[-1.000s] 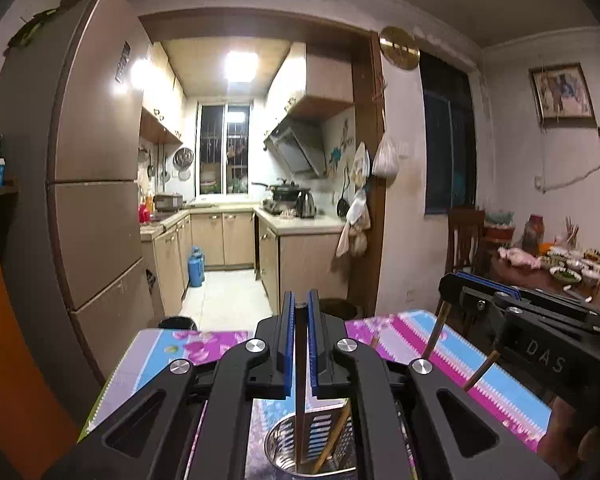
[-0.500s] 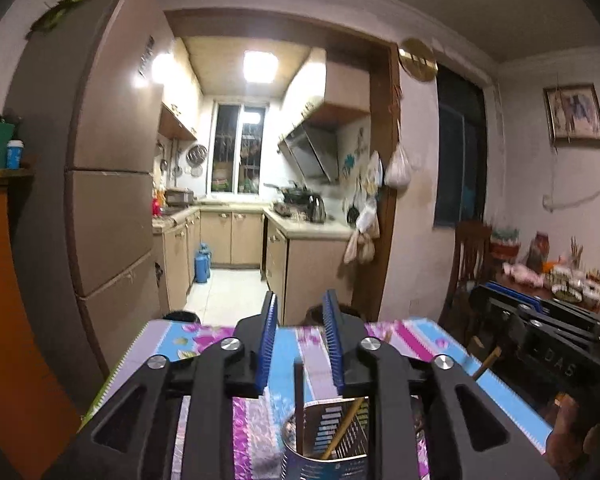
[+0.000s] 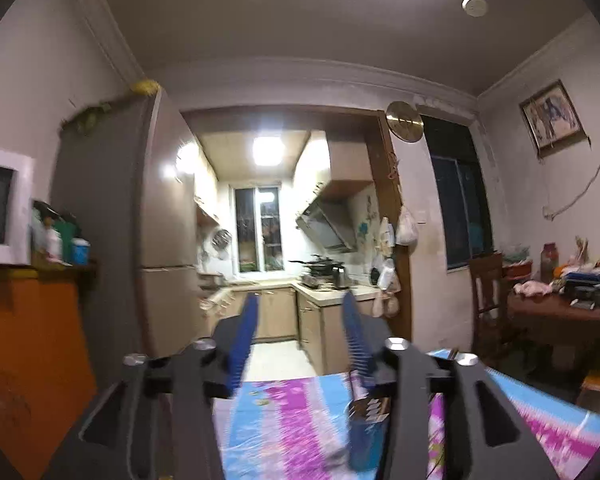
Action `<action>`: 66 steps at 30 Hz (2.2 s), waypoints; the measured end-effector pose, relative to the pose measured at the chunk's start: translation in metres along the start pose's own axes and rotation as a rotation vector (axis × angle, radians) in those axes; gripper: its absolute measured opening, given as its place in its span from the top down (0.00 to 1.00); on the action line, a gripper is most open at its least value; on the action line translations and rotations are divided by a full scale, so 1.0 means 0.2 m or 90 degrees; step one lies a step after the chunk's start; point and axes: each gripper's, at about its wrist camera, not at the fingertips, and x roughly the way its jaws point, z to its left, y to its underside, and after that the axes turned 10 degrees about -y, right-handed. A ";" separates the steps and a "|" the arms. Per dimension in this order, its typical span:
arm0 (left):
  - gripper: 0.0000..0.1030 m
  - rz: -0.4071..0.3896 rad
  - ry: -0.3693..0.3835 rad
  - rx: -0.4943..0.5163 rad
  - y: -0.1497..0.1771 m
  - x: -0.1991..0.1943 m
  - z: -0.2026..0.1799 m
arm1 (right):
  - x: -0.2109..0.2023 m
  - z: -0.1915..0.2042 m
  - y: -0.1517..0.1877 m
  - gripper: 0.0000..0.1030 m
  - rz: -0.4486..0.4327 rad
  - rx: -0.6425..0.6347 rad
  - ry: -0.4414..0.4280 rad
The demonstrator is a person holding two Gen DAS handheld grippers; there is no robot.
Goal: Organize utensils
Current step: 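Lower both chopsticks into the blue holder and open both grippers, then move both open tools back over the chopsticks on the tablecloth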
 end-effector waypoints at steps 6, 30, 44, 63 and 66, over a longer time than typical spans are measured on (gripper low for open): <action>0.36 0.042 -0.033 0.039 0.16 -0.34 0.12 | -0.28 0.04 0.33 0.67 0.071 -0.010 0.047; 0.43 0.376 -0.089 0.070 1.21 -1.06 0.03 | -0.51 0.46 1.26 0.67 0.257 0.010 0.038; 0.80 0.355 0.092 0.120 1.14 -0.86 -0.33 | -0.47 0.36 1.29 0.67 0.246 0.001 0.091; 0.75 0.370 0.071 0.150 1.31 -0.77 -0.48 | -0.40 0.35 1.35 0.67 0.242 -0.005 0.071; 0.74 0.362 0.066 0.145 1.32 -0.76 -0.48 | -0.34 0.37 1.36 0.67 0.238 -0.010 0.079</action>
